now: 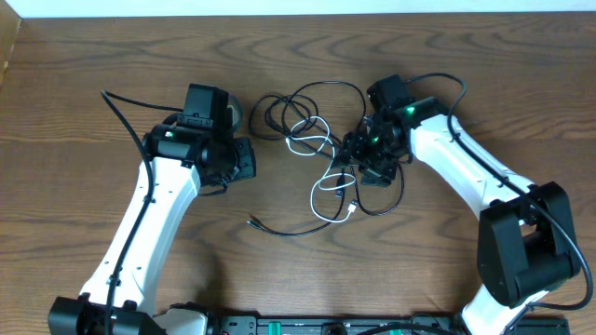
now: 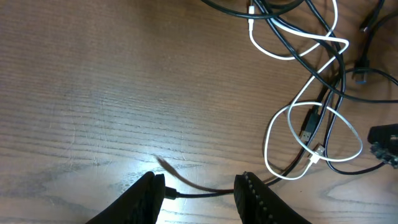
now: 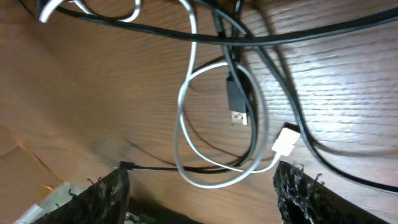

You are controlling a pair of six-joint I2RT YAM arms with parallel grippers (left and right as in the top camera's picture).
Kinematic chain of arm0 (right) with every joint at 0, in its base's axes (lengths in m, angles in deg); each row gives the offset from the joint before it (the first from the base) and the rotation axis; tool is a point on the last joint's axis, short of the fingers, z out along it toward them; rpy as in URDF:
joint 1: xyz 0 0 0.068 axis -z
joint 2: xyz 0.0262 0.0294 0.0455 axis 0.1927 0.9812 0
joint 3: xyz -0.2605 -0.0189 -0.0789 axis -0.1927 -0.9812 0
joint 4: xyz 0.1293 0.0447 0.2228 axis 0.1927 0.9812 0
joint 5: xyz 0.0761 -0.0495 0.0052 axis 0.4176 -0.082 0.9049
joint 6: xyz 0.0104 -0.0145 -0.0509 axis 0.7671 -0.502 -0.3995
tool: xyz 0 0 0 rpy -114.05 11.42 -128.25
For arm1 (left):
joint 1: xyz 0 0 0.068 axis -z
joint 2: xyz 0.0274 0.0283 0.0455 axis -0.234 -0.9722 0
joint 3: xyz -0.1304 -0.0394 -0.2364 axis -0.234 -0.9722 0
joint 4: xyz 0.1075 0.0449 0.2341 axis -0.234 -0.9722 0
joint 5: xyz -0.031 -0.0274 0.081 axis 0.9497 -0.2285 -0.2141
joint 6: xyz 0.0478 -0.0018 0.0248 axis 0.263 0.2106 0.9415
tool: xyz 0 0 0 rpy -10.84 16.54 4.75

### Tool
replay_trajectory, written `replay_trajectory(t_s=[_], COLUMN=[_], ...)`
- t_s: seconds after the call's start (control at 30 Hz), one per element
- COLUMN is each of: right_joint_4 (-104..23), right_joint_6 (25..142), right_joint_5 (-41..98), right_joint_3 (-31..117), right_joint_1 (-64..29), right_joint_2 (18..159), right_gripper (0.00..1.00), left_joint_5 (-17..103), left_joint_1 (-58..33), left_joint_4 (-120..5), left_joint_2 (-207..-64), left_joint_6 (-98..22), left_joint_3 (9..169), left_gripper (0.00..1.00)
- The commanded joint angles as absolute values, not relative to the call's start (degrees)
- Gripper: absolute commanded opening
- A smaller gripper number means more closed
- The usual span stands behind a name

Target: Untangle cables

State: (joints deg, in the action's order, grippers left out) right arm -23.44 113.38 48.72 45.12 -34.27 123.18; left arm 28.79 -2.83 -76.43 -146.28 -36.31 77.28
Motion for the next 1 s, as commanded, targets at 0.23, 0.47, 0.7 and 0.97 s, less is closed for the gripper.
replay_trajectory(t_s=[0.23, 0.47, 0.7, 0.97], right_joint_4=[-24.2, -34.2, -48.2, -54.4], right_joint_6=[119.5, 124.5, 124.4, 117.1], right_joint_5=[47.1, 47.4, 47.5, 53.5], right_joint_3=[40.4, 33.2, 32.0, 32.4], right_joint_1=[-34.5, -34.5, -35.8, -35.8], right_joint_2=[123.1, 123.1, 123.1, 121.3], right_gripper=[0.69, 0.66, 0.15, 0.01], left_joint_5=[28.2, 28.2, 28.2, 28.2], left_joint_1=[-2.9, -2.9, -2.9, -2.9], left_joint_4=[-76.6, -76.6, -76.6, -76.6], left_joint_2=[-145.9, -145.9, -145.9, -145.9], left_joint_6=[-36.0, -36.0, -36.0, -36.0], left_joint_3=[77.8, 77.8, 77.8, 77.8], left_gripper=[0.42, 0.41, 0.41, 0.42])
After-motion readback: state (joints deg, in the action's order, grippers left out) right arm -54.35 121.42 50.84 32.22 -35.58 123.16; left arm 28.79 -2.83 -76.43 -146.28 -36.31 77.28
